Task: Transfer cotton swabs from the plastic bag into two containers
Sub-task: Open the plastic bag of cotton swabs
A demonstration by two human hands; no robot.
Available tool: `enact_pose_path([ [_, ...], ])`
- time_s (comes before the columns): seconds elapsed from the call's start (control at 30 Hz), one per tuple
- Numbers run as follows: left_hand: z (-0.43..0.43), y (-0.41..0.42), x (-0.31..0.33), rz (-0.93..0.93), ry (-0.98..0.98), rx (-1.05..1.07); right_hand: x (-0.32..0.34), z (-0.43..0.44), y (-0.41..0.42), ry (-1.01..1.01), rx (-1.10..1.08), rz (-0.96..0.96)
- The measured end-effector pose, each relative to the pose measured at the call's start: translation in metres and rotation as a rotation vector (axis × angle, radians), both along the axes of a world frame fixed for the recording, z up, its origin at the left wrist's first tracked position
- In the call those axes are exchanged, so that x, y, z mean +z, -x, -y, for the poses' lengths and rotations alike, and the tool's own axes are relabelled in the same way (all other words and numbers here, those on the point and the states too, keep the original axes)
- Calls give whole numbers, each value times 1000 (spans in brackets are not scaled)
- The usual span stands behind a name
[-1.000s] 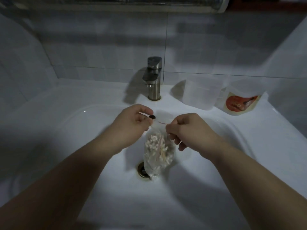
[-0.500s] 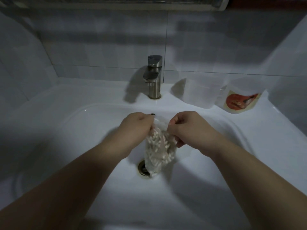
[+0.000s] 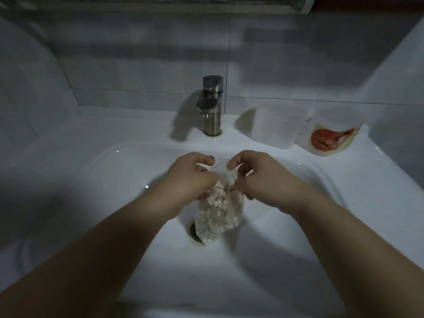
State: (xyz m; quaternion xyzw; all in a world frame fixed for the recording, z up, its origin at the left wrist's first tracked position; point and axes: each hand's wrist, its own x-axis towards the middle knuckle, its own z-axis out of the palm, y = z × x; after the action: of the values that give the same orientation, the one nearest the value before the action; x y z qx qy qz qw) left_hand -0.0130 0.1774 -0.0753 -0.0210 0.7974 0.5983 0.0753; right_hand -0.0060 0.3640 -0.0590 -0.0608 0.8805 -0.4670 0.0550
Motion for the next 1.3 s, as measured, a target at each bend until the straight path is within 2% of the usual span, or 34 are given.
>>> enact_pose_path([
  [0.03,6,2,1,-80,67,24,1,-4,1,-37,-23,-27],
  [0.1,18,4,4,-291,343,74,2,-10,4,-84,-88,-78],
  [0.17,24,6,6,-378,482,101,1,-12,7,-145,-133,-98],
  [0.27,17,4,6,-253,376,126,-3,-13,8,-169,-195,-64],
  [0.4,5,-2,5,30,94,55,0,-13,5,124,-192,51],
  [0.5,7,-7,10,95,-25,-71,3,-18,4,24,-135,-21],
  [0.57,14,-9,15,79,-4,-111,5,-25,3,-92,-172,-71],
  [0.7,23,-14,20,14,128,-164,10,-32,-6,-152,-178,-4],
  [0.83,17,-19,23,-158,355,-187,17,-30,-12,-254,-209,-28],
  [0.97,6,-19,28,-122,166,-96,32,-42,-23,-279,-215,14],
  [1.13,-19,-24,36,-176,114,-113,41,-66,-38,-322,-277,-18],
  [1.23,-40,-25,38,-178,154,-167,38,-75,-42,-438,-287,-46],
  [1.3,-49,-23,38,-207,224,-189,34,-80,-43,-443,-293,-52],
])
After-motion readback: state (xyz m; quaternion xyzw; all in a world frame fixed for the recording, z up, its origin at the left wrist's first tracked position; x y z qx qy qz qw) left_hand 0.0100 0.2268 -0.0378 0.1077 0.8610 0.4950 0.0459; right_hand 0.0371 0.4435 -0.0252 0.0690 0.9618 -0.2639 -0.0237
